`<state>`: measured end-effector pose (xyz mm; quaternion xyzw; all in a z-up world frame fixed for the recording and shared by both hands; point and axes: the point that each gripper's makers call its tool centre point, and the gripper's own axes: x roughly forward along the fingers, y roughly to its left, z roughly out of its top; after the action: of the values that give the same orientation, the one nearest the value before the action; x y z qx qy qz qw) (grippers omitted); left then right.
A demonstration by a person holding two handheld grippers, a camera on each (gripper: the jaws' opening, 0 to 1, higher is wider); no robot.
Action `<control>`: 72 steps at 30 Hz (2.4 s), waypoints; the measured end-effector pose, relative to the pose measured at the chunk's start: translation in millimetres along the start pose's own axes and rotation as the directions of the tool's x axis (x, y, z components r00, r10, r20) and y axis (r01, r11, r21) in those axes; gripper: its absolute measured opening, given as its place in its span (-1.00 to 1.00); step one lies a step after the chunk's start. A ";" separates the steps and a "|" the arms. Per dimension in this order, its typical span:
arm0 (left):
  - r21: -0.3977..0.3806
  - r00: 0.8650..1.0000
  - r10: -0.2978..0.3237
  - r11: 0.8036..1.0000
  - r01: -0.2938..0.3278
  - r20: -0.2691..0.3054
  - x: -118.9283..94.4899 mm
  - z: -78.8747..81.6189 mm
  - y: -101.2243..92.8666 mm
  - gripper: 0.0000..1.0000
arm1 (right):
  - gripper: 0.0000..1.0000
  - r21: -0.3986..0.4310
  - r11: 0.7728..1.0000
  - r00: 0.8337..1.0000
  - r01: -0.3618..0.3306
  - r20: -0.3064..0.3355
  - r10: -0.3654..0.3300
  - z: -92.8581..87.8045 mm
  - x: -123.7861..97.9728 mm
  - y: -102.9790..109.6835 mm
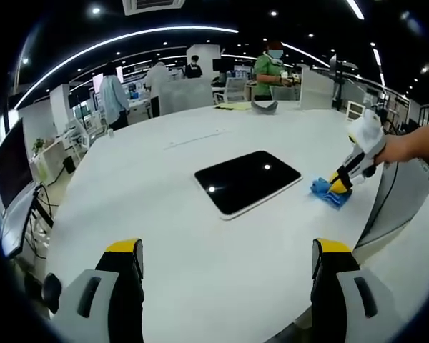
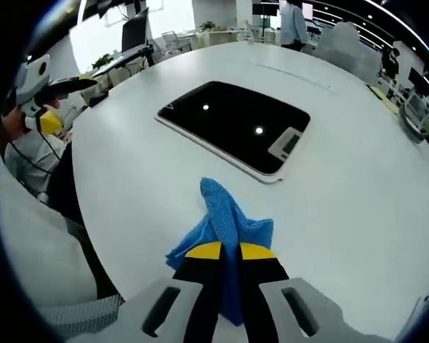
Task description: Wipe the mirror surface with the cleaning cloth until all visible marks leave the cleaned area.
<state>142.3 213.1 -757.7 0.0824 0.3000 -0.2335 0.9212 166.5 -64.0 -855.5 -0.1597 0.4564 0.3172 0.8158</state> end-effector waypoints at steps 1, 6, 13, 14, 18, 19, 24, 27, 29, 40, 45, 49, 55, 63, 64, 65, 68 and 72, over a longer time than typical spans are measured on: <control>0.003 1.000 -0.002 1.000 0.002 0.001 0.0 -0.3 -0.6 0.98 | -0.95 -0.001 1.000 1.000 0.000 -0.003 0.000 0.2 0.0 -0.2; 0.010 1.000 -0.004 1.000 0.004 -0.004 -0.9 -1.6 0.3 0.98 | -0.96 0.009 1.000 1.000 0.004 0.002 -0.004 6.9 -3.6 -2.1; 0.003 1.000 0.003 1.000 -0.003 -0.001 -2.4 -2.3 5.9 0.98 | -0.96 0.020 1.000 0.999 0.021 0.044 -0.021 25.2 -11.6 -4.2; 0.005 1.000 0.005 1.000 -0.005 -0.001 -2.9 -2.3 6.5 0.98 | -0.96 0.023 0.999 0.998 0.024 0.056 -0.025 30.1 -13.5 -4.5; -0.010 1.000 0.008 1.000 -0.008 0.008 -4.2 -1.3 8.8 0.98 | -0.95 0.001 0.999 0.995 0.048 0.092 -0.048 47.3 -19.8 -8.9; -0.011 1.000 0.010 1.000 -0.010 0.007 -4.1 -1.5 9.2 0.98 | -0.95 0.001 0.999 0.994 0.050 0.097 -0.050 49.9 -20.5 -10.0; -0.001 1.000 0.012 1.000 -0.012 0.006 -4.1 -1.7 8.8 0.98 | -0.95 -0.010 0.998 0.991 0.068 0.117 -0.066 62.0 -23.6 -18.0; 0.000 1.000 0.014 1.000 -0.014 0.009 -5.1 -1.6 8.2 0.98 | -0.95 -0.012 0.997 0.990 0.073 0.121 -0.071 65.2 -24.6 -21.6; -0.004 1.000 0.013 1.000 -0.013 0.011 -5.7 -2.1 8.0 0.98 | -0.95 -0.015 0.997 0.990 0.077 0.122 -0.075 66.5 -25.0 -24.1; -0.010 1.000 0.016 1.000 -0.015 0.014 -8.1 -6.7 6.8 0.98 | -0.95 -0.041 0.993 0.983 0.109 0.151 -0.102 90.5 -29.3 -41.3; 0.000 1.000 0.008 1.000 -0.008 0.013 -6.9 -7.5 4.3 0.98 | -0.95 -0.042 0.992 0.980 0.121 0.164 -0.113 105.4 -30.4 -50.5; -0.006 1.000 0.015 1.000 -0.015 0.020 -7.1 -6.6 5.6 0.98 | -0.95 -0.045 0.990 0.978 0.131 0.171 -0.122 111.8 -29.4 -56.1; -0.007 0.999 0.021 1.000 -0.021 0.025 -7.7 -6.5 6.8 0.98 | -0.94 -0.060 0.989 0.979 0.138 0.162 -0.127 116.5 -24.5 -65.0; -0.010 0.999 0.028 1.000 -0.027 0.032 -8.3 -5.0 8.8 0.98 | -0.94 -0.056 0.988 0.977 0.145 0.166 -0.134 131.1 -17.8 -74.6; -0.010 0.999 0.028 1.000 -0.028 0.032 -8.3 -4.9 8.8 0.98 | -0.94 -0.055 0.988 0.977 0.145 0.167 -0.134 132.8 -16.8 -75.2; -0.009 0.999 0.028 1.000 -0.028 0.030 -8.2 -5.1 8.8 0.98 | -0.94 -0.057 0.988 0.977 0.146 0.168 -0.135 135.1 -15.2 -75.9; -0.008 0.999 0.026 1.000 -0.026 0.028 -7.9 -5.7 8.6 0.98 | -0.94 -0.069 0.985 0.975 0.155 0.168 -0.142 139.7 -11.1 -79.2; -0.015 0.999 0.036 0.999 -0.035 0.027 -9.0 -6.4 10.8 0.98 | -0.94 -0.082 0.985 0.977 0.152 0.163 -0.137 143.3 -4.9 -80.8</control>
<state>137.8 227.9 -757.4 0.0778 0.2878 -0.2159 0.9298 310.4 -47.4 -777.3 -0.2053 0.3627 0.2897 0.8616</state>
